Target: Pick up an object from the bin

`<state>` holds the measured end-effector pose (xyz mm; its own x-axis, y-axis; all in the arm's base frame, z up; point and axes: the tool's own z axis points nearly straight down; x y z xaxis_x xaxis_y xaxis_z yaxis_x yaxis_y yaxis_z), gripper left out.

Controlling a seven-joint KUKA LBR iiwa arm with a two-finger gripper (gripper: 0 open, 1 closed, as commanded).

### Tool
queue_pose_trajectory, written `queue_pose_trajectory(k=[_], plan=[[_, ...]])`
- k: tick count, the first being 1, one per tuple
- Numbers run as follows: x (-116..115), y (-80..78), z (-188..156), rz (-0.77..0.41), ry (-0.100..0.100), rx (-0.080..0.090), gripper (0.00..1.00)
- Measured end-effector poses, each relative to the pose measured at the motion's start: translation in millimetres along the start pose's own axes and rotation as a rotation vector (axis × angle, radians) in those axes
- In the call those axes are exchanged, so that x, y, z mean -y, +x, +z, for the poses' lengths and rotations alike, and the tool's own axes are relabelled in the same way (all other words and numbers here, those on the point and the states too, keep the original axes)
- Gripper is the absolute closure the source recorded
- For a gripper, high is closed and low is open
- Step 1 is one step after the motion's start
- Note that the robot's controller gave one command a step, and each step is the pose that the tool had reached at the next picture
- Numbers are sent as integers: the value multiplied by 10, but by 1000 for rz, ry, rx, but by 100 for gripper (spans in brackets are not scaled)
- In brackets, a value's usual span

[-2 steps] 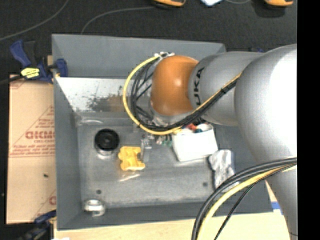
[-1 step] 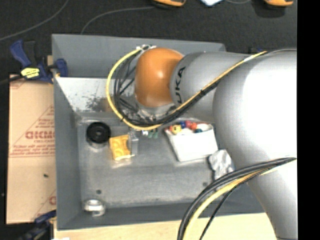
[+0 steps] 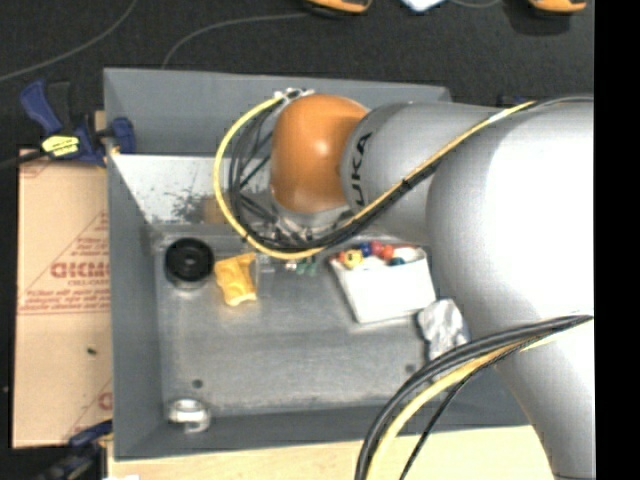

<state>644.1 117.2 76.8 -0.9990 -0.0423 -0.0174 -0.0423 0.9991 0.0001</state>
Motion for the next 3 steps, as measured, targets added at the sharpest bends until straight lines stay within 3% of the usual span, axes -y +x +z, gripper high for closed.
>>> queue_pose_trajectory(k=[1,2,3], plan=[[-256,30,-1039,130,-4,12,100],[-984,42,-1373,-78,-6,21,100],[-964,44,-1359,-74,-4,18,100]])
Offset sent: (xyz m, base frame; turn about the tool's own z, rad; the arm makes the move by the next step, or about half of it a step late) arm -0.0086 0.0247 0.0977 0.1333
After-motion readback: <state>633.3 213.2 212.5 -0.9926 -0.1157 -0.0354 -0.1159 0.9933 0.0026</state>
